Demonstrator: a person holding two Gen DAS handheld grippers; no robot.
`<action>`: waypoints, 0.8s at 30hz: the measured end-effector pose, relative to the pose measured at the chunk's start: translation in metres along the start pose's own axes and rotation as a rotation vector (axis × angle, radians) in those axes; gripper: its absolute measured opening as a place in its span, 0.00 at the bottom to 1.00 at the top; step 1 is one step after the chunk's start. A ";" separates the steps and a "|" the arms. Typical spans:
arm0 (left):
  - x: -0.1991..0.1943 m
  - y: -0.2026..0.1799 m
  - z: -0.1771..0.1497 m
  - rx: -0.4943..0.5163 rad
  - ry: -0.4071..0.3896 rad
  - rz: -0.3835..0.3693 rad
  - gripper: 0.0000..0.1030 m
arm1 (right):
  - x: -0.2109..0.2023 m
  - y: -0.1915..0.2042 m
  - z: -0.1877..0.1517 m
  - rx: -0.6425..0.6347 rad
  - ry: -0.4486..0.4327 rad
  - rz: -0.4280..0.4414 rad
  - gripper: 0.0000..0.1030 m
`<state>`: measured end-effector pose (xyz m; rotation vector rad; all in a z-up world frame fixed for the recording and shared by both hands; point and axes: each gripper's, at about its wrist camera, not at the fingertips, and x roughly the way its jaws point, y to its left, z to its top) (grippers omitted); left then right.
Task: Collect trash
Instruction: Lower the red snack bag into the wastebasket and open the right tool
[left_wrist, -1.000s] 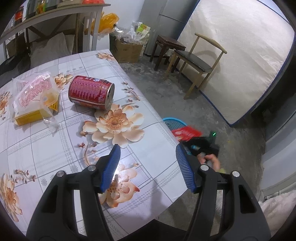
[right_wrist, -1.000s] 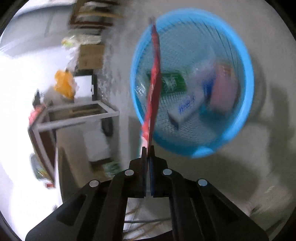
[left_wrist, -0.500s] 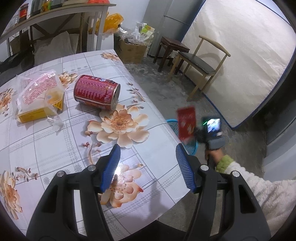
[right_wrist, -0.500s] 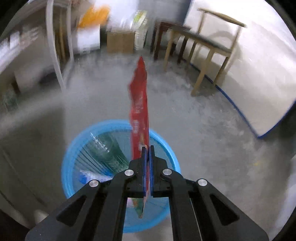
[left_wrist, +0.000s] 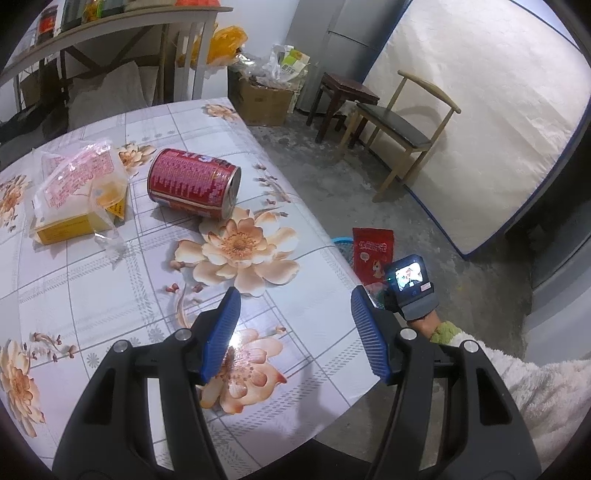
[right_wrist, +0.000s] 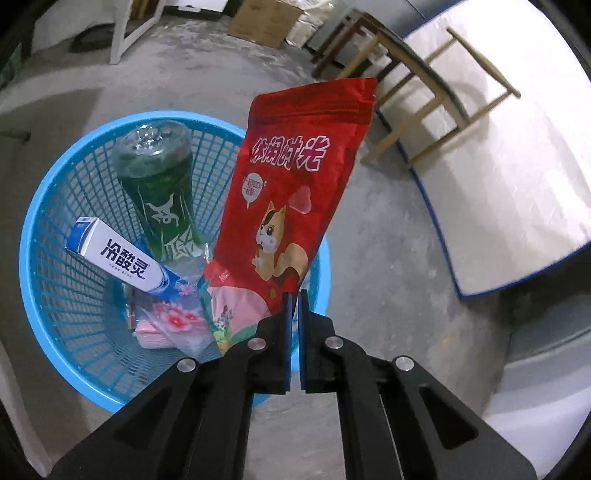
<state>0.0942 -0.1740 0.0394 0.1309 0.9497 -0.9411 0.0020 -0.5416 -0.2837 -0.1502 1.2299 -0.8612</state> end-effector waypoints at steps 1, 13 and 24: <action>-0.001 0.000 0.000 0.002 -0.003 0.002 0.57 | -0.003 0.002 0.002 -0.017 -0.013 -0.027 0.03; -0.003 0.018 -0.001 -0.045 0.000 0.020 0.57 | 0.031 0.035 0.021 -0.174 0.092 -0.085 0.17; -0.019 0.036 -0.001 -0.082 -0.034 0.008 0.60 | -0.059 -0.042 -0.014 0.127 0.048 0.059 0.62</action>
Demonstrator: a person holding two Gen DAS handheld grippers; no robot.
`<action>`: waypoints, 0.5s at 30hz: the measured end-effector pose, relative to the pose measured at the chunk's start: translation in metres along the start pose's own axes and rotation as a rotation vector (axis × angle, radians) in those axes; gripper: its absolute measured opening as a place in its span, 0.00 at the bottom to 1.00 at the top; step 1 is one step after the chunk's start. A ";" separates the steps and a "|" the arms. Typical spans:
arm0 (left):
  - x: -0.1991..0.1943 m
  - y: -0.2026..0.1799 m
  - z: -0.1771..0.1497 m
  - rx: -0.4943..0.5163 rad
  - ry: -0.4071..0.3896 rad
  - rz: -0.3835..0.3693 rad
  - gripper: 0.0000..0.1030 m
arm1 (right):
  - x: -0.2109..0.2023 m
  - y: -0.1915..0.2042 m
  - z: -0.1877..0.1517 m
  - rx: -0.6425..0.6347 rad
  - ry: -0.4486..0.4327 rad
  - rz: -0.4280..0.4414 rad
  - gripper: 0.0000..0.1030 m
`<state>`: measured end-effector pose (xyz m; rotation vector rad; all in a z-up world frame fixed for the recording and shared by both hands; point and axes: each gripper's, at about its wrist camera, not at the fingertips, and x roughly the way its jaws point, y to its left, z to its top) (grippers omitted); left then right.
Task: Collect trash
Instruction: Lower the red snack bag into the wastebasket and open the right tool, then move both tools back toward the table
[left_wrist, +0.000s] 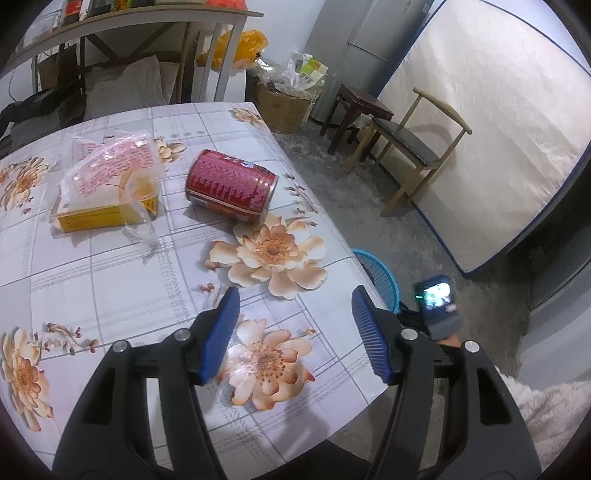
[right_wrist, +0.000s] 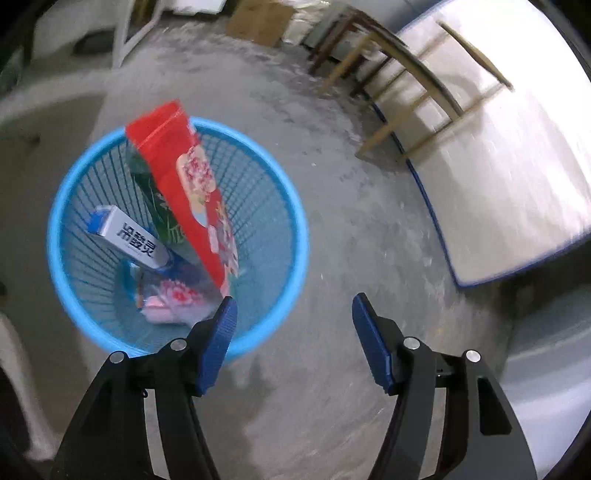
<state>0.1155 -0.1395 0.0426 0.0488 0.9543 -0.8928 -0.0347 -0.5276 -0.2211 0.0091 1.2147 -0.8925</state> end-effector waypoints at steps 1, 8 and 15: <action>-0.003 0.002 -0.001 -0.001 -0.004 0.002 0.61 | -0.012 -0.011 -0.004 0.055 -0.005 0.029 0.62; -0.023 0.028 -0.006 -0.016 -0.007 0.041 0.63 | -0.058 -0.008 0.005 0.136 -0.097 0.185 0.62; -0.048 0.055 -0.003 -0.062 -0.035 0.074 0.63 | -0.026 0.067 0.044 -0.154 -0.018 0.147 0.55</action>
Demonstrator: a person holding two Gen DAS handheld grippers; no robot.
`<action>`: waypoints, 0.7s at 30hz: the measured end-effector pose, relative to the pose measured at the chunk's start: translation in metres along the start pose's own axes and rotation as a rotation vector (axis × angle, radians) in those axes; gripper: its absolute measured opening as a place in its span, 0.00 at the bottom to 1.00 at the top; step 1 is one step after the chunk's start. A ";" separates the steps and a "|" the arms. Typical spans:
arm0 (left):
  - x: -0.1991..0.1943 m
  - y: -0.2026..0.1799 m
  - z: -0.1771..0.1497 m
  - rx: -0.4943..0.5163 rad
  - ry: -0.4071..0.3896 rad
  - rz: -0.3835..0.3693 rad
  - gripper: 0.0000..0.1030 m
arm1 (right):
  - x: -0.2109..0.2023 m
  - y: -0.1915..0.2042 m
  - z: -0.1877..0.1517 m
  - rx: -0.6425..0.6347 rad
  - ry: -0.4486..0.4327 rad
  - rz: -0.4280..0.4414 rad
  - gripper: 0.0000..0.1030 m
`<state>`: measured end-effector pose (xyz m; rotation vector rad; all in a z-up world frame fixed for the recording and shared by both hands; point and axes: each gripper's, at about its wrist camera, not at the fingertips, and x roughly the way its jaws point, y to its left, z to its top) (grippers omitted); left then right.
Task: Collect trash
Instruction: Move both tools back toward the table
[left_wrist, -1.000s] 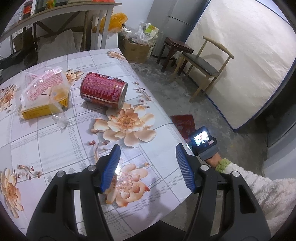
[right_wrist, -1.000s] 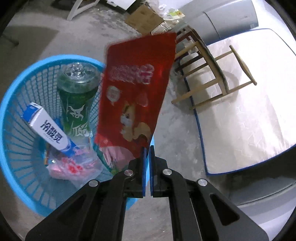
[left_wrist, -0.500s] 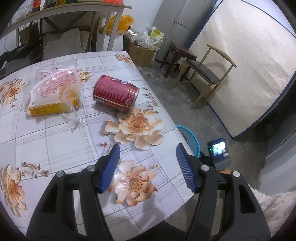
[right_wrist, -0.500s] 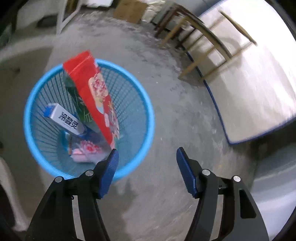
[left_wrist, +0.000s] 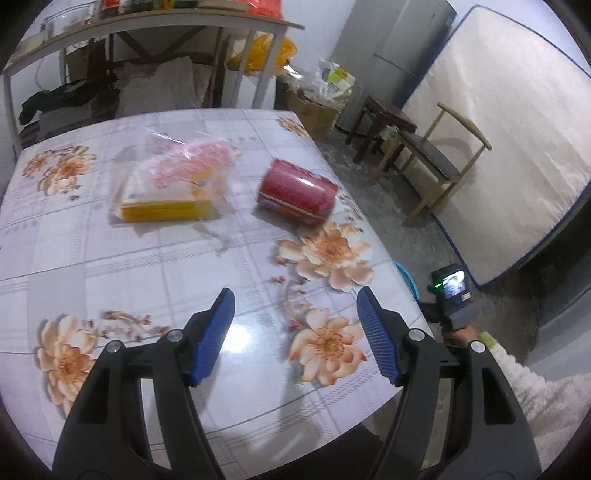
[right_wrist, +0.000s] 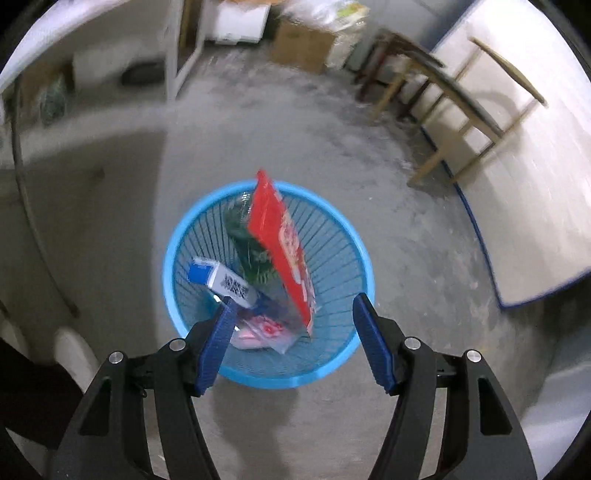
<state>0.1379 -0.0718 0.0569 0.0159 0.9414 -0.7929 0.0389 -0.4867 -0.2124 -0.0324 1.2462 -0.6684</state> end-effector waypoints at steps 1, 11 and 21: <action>-0.004 0.004 0.002 -0.007 -0.012 0.007 0.63 | 0.008 0.002 0.006 -0.005 0.018 -0.007 0.53; -0.013 0.034 0.014 -0.056 -0.031 0.073 0.63 | 0.041 0.022 0.044 -0.056 0.066 -0.046 0.26; -0.005 0.037 0.023 -0.051 -0.016 0.081 0.63 | 0.031 -0.071 0.027 0.407 -0.025 -0.017 0.02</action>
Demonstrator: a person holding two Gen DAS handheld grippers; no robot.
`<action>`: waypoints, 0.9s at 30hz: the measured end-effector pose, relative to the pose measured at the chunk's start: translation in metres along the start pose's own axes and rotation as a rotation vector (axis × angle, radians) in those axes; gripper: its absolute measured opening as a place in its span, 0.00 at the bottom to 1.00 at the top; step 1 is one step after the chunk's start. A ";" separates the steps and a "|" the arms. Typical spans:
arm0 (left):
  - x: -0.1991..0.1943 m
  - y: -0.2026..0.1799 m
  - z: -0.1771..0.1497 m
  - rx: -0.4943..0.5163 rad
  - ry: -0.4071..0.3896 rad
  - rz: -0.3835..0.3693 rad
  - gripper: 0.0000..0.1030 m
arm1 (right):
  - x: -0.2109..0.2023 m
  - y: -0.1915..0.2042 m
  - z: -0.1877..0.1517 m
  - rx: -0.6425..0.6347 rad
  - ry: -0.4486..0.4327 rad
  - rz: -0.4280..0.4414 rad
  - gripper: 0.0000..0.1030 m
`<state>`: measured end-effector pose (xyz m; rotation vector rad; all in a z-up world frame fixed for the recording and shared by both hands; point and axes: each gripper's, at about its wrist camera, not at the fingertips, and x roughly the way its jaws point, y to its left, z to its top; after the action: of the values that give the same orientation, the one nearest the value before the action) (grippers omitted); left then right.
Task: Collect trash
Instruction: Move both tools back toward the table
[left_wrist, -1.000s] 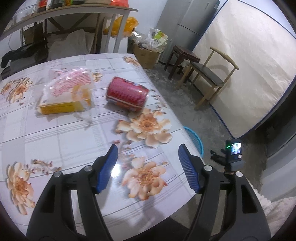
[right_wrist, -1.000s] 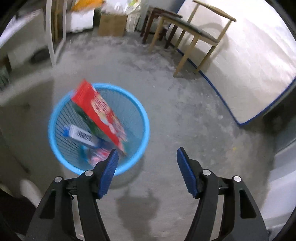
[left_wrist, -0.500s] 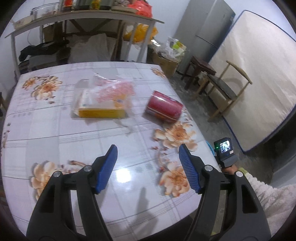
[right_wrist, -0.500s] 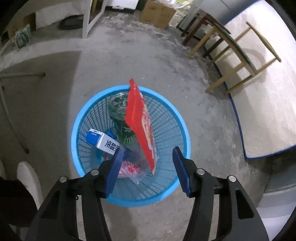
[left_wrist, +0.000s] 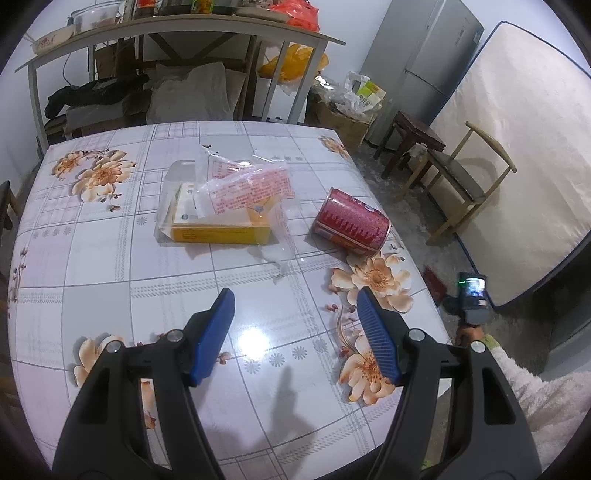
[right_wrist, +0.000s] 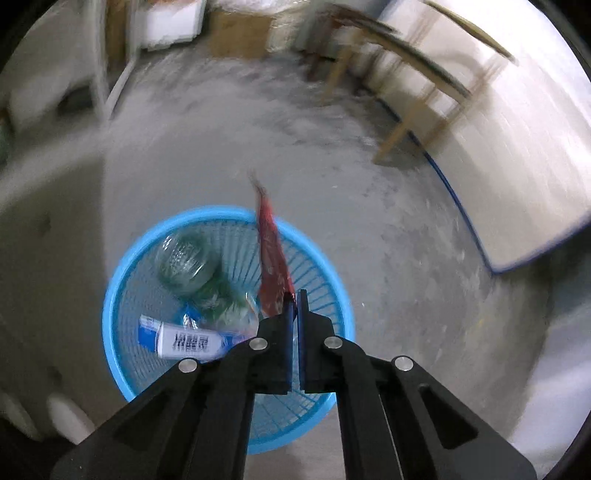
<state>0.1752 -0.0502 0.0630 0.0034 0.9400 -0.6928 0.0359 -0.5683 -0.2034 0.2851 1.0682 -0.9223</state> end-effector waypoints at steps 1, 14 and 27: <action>0.001 0.000 0.000 0.002 0.003 0.003 0.63 | -0.001 -0.019 -0.006 0.111 -0.011 0.022 0.02; -0.002 0.000 0.003 0.010 0.008 0.030 0.63 | 0.032 -0.040 -0.043 0.298 0.053 0.014 0.03; -0.012 0.005 -0.004 -0.004 -0.015 0.002 0.63 | -0.051 -0.060 -0.061 0.307 0.029 -0.005 0.61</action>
<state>0.1702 -0.0388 0.0683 -0.0047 0.9269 -0.6883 -0.0566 -0.5418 -0.1769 0.5517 0.9525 -1.0896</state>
